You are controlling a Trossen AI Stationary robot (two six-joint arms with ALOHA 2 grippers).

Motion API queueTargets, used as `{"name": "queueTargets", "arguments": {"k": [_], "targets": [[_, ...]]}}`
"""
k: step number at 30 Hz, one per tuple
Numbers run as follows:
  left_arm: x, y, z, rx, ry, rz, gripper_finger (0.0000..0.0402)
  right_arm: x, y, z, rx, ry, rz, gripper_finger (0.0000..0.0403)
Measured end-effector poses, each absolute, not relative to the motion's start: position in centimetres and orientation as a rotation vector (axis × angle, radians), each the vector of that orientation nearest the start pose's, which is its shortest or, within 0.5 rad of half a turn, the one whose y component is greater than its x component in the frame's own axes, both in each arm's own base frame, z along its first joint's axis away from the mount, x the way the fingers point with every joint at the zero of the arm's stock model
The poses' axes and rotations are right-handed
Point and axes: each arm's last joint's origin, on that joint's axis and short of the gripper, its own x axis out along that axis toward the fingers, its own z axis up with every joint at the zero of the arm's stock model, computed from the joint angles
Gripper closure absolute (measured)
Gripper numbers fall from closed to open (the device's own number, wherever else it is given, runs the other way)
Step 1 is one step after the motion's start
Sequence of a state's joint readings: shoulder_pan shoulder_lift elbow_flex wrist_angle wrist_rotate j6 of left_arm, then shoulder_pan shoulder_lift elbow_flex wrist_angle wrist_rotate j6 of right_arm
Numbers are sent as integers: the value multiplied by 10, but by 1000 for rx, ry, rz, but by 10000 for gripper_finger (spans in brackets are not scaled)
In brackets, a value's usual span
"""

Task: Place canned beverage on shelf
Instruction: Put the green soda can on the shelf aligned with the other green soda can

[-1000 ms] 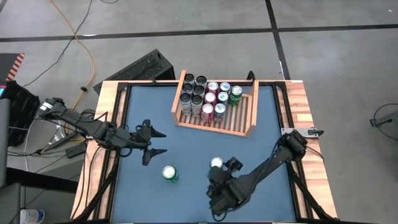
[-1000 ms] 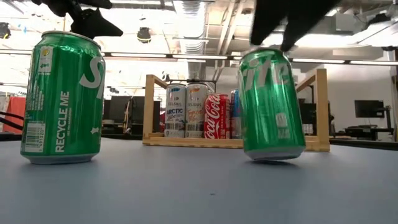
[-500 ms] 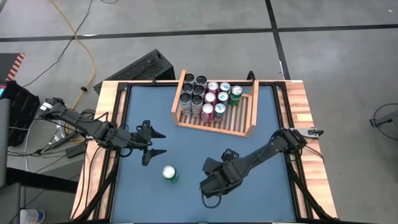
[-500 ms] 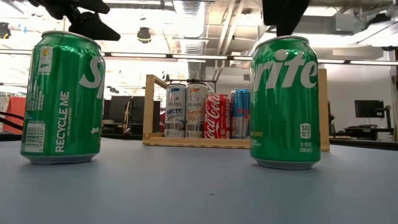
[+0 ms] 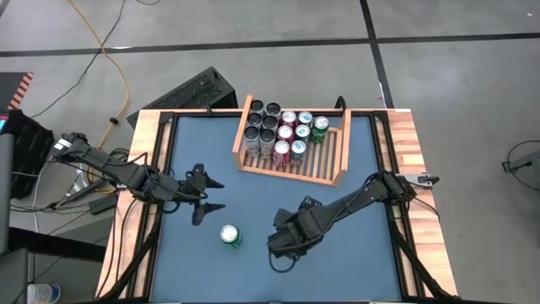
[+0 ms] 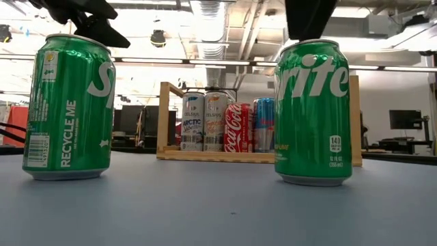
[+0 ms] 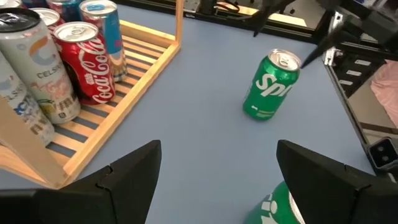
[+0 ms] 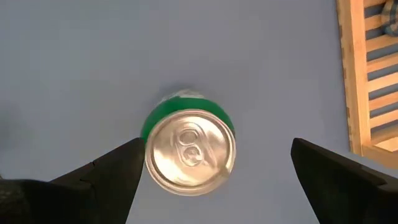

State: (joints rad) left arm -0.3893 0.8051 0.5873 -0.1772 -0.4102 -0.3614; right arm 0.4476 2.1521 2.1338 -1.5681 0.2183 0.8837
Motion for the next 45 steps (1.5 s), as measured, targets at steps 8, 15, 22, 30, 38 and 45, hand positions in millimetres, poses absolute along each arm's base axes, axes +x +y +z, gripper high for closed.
{"name": "queueTargets", "arguments": {"k": [8, 15, 22, 30, 38, 45], "targets": [[167, -56, 263, -207, 356, 78, 95, 355, 156, 305, 210, 1401, -427, 12], [167, -57, 263, -209, 357, 72, 95, 317, 144, 323, 294, 1354, -303, 12], [168, -57, 263, -207, 359, 70, 95, 286, 136, 312, 604, 1110, -171, 19], [168, -56, 263, -203, 353, 88, 95, 279, 124, 302, 630, 1103, -202, 21], [168, -56, 263, -202, 352, 90, 95, 294, 104, 292, 670, 1112, -298, 21], [167, -56, 263, -201, 353, 90, 95, 299, 97, 282, 722, 1213, -289, 21]]}}
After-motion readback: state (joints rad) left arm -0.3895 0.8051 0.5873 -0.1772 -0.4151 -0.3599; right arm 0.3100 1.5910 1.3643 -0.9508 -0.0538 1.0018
